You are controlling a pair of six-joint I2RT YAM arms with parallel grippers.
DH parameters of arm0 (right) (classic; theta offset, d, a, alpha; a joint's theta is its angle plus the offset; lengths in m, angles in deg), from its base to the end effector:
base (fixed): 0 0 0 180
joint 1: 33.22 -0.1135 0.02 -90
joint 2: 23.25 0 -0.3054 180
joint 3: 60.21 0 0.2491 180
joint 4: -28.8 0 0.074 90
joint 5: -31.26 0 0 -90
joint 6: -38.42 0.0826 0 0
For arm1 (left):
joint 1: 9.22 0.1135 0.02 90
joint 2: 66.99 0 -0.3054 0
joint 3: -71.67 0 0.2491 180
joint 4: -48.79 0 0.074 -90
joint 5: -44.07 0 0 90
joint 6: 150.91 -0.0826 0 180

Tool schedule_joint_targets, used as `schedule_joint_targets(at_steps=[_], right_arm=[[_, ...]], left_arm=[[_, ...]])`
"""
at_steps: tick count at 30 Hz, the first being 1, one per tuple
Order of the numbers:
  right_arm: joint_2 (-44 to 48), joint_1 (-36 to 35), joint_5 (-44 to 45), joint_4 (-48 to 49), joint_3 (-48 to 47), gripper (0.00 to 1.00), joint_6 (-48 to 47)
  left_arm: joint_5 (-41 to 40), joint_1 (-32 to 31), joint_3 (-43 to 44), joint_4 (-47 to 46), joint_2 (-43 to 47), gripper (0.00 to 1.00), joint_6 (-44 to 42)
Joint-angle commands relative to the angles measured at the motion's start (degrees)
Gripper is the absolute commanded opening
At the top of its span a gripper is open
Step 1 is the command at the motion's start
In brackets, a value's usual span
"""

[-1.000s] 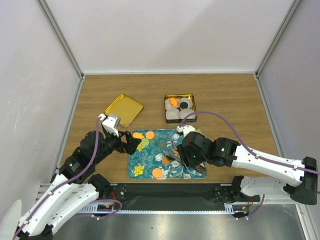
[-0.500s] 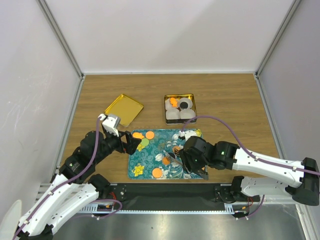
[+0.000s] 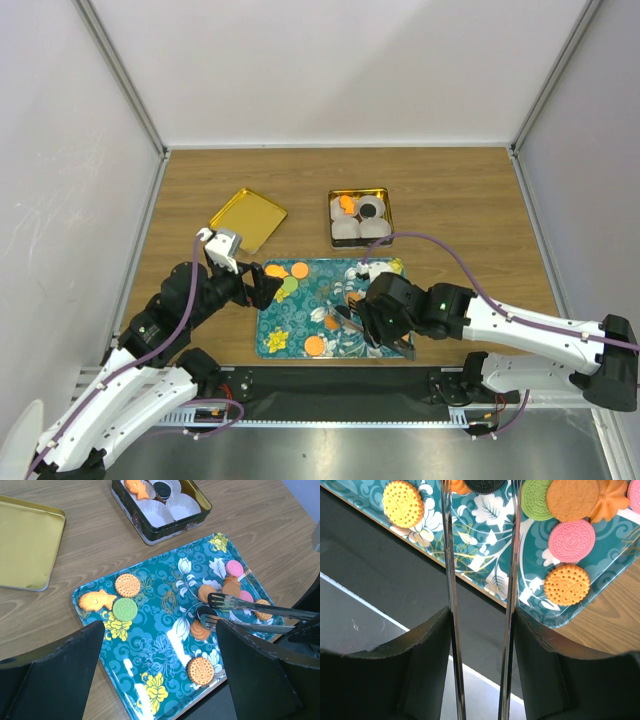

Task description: Pack the cookies

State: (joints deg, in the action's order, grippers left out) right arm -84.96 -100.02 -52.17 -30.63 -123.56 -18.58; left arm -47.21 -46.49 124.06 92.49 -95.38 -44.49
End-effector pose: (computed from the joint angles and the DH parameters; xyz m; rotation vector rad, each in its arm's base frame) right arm 0.0904 0.1869 0.2575 -0.7289 2.5504 0.4877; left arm 0.1016 -0.0750 0.3072 0.3399 1.9325 -0.6043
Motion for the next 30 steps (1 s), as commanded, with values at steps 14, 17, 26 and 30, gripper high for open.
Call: schedule_joint_targets(at_steps=[14,17,26,30], right_arm=[[2.0,4.1,-6.0,3.2,1.9,0.54,-0.1],[3.3,3.8,-5.7,1.8,1.0,0.52,0.2],[2.6,3.2,-5.1,1.3,0.6,0.53,0.5],[1.8,3.7,-5.7,2.0,0.8,0.53,0.4]], left_arm=[[-0.1,-0.5,1.4,-1.1,0.3,1.00,-0.3],[-0.1,-0.6,1.5,-1.0,0.3,1.00,-0.3],[-0.1,-0.5,1.4,-1.0,0.4,1.00,-0.3],[-0.1,-0.7,1.4,-1.1,0.3,1.00,-0.3]])
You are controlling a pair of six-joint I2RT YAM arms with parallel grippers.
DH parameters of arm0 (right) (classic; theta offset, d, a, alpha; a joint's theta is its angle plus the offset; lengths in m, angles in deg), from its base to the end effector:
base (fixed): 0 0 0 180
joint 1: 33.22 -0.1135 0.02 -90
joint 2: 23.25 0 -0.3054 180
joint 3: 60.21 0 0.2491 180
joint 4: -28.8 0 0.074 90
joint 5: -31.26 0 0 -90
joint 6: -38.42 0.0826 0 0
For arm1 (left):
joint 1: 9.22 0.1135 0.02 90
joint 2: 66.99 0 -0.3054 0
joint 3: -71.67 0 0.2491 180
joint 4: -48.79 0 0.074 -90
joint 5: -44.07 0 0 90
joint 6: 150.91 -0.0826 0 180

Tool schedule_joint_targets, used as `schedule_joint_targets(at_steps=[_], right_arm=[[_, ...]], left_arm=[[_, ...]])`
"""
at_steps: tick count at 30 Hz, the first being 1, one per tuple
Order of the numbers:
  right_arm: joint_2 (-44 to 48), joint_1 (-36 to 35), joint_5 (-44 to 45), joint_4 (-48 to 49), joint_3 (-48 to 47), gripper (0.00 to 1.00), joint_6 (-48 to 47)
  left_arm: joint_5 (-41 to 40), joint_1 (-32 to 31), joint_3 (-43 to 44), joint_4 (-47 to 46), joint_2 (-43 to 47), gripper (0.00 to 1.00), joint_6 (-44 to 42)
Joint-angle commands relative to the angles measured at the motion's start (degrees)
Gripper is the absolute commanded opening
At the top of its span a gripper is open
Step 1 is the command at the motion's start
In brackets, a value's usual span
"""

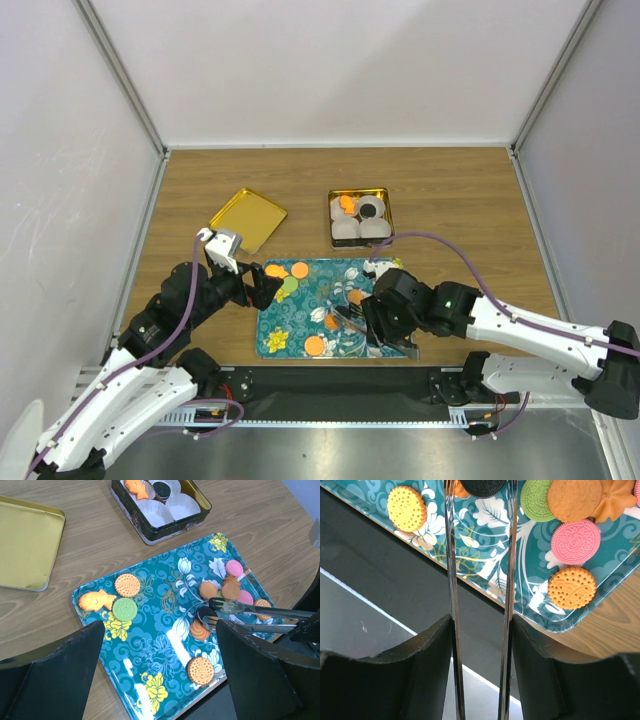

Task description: Pack the cookies

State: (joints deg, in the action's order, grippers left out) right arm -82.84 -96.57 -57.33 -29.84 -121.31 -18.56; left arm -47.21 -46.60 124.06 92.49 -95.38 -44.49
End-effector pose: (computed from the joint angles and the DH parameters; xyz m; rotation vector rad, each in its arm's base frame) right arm 0.0913 0.1773 0.2519 -0.6929 2.5937 0.5682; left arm 0.1015 -0.0752 0.3072 0.3418 1.9324 -0.6056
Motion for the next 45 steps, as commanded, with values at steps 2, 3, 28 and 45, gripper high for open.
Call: schedule_joint_targets(at_steps=[2,3,28,45], right_arm=[[-0.6,0.7,-0.7,1.6,-1.4,0.53,0.3],[-0.8,0.9,-0.7,1.6,-1.3,0.53,0.1],[1.5,4.6,-1.5,-1.0,-7.2,0.40,-1.9],[-8.1,22.6,1.1,4.4,-21.9,0.40,-12.0]], left_arm=[[-0.2,-0.6,1.4,-1.0,0.4,1.00,-0.3],[-0.2,-0.5,1.4,-1.0,0.5,1.00,-0.3],[-0.5,-0.6,1.4,-1.0,1.0,1.00,-0.3],[-1.0,-0.6,1.5,-0.9,0.8,1.00,-0.3]])
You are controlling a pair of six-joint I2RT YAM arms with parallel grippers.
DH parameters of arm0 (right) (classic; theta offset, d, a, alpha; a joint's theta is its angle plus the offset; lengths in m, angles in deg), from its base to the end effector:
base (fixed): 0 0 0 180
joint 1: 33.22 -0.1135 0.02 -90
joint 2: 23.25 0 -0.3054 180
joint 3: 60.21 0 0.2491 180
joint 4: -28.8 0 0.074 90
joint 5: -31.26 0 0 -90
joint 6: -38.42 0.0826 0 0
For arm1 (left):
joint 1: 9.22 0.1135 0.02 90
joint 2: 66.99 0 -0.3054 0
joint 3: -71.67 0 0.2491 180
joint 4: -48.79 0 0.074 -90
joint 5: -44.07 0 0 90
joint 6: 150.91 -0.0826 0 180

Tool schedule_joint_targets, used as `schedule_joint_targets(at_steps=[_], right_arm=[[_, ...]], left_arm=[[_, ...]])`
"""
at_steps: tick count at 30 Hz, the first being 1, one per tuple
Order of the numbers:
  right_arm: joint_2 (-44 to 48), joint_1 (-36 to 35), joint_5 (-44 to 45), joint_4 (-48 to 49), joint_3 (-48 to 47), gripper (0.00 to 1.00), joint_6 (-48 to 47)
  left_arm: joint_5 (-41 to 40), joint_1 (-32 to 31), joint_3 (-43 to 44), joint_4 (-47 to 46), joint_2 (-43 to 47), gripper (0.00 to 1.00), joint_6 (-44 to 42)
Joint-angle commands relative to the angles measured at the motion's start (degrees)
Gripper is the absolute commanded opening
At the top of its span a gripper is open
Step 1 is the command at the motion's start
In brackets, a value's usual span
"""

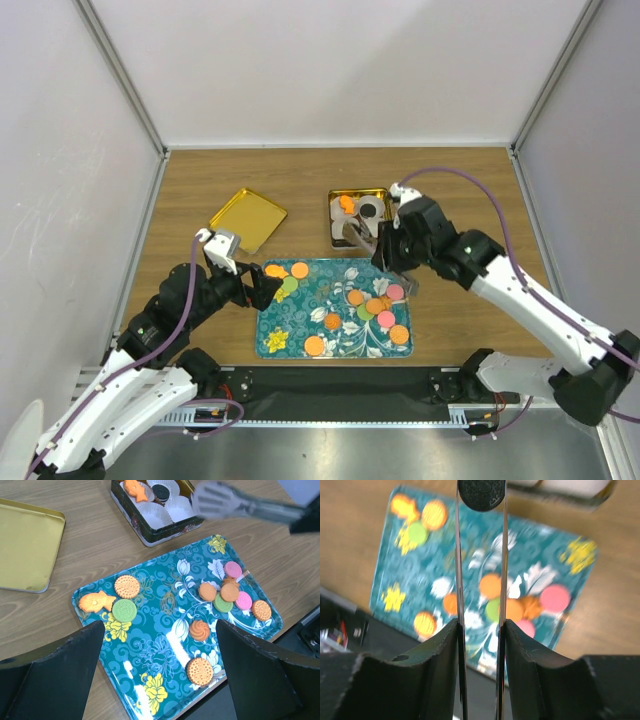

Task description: Pack the cookies

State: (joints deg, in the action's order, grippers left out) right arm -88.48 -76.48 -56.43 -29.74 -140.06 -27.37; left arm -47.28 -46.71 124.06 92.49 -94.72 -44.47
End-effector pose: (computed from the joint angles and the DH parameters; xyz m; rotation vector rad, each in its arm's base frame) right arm 0.1813 0.1660 0.3451 -0.3768 2.3700 0.5266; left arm 0.0996 -0.0740 0.3085 0.3402 1.9210 -0.6100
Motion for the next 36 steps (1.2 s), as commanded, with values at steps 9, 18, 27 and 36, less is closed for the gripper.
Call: schedule_joint_targets(at_steps=[9,18,27,36], right_arm=[[-16.9,7.4,-3.4,7.9,-10.3,0.39,-6.3],[-25.9,8.1,-3.5,8.7,-13.3,0.37,-7.2],[-27.9,8.7,-2.3,8.9,-12.8,0.40,-7.4],[-27.2,8.7,-2.6,7.7,-13.3,0.47,-7.9]], left_arm=[[-1.0,-0.5,1.5,-0.8,0.0,1.00,-0.3],[-1.1,-0.5,1.5,-0.8,0.0,1.00,-0.3],[-0.9,-0.5,1.4,-0.8,-0.1,1.00,-0.3],[-0.9,-0.5,1.5,-0.8,-0.4,1.00,-0.4]])
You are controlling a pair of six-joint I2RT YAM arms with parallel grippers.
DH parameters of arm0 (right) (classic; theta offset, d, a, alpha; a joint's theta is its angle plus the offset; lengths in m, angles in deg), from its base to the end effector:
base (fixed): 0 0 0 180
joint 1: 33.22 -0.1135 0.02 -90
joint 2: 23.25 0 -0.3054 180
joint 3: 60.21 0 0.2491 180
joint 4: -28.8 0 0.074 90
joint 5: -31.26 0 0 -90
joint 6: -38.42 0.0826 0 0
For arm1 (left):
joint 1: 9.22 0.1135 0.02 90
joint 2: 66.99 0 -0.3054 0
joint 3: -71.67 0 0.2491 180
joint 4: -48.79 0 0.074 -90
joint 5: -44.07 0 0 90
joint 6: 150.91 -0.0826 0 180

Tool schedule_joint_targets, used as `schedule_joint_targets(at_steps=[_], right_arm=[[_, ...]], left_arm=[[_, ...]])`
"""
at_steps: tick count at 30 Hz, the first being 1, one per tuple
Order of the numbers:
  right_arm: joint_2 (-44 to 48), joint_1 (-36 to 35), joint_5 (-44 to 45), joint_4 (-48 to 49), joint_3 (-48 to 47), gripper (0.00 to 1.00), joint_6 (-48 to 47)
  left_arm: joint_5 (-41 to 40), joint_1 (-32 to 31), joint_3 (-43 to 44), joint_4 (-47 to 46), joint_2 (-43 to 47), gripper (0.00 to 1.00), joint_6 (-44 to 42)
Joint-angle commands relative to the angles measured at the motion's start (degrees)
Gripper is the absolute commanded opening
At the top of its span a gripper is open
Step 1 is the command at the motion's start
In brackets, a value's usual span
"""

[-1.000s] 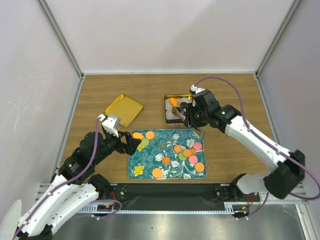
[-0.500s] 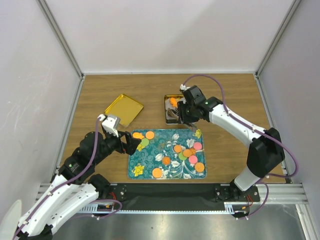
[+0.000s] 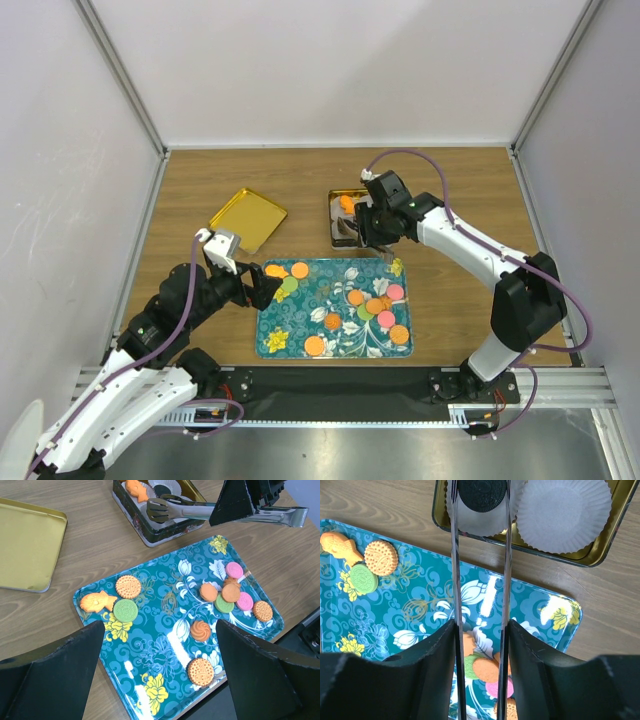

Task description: Pack the cookies

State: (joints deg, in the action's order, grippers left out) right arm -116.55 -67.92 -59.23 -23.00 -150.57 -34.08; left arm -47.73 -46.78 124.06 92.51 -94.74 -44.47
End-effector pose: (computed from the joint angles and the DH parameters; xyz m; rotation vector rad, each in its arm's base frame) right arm 0.3093 0.2151 0.2777 -0.3875 2.5387 0.3689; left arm 0.1000 -0.0736 0.3084 0.3360 1.9213 -0.6034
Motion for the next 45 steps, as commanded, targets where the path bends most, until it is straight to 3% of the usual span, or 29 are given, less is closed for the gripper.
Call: schedule_joint_targets(at_steps=[1,21,31,39,45], right_arm=[[0.9,0.2,0.3,0.6,-2.9,0.47,-1.2],[3.9,0.3,0.2,-2.0,-4.4,0.55,-2.3],[13.5,-0.2,-0.5,-6.2,-4.5,0.53,-1.9],[25.2,-11.6,7.3,-8.7,8.1,0.53,3.4],[28.0,-19.9,13.4,-12.3,14.8,0.54,8.1]], left_arm=[[-0.4,-0.4,1.5,-1.0,-0.2,1.00,-0.4],[-0.7,-0.4,1.5,-0.9,-0.2,1.00,-0.3],[-0.7,-0.4,1.5,-0.9,0.0,1.00,-0.3],[-0.4,-0.5,1.5,-1.0,0.2,1.00,-0.3],[0.2,-0.4,1.4,-1.0,0.1,1.00,-0.4]])
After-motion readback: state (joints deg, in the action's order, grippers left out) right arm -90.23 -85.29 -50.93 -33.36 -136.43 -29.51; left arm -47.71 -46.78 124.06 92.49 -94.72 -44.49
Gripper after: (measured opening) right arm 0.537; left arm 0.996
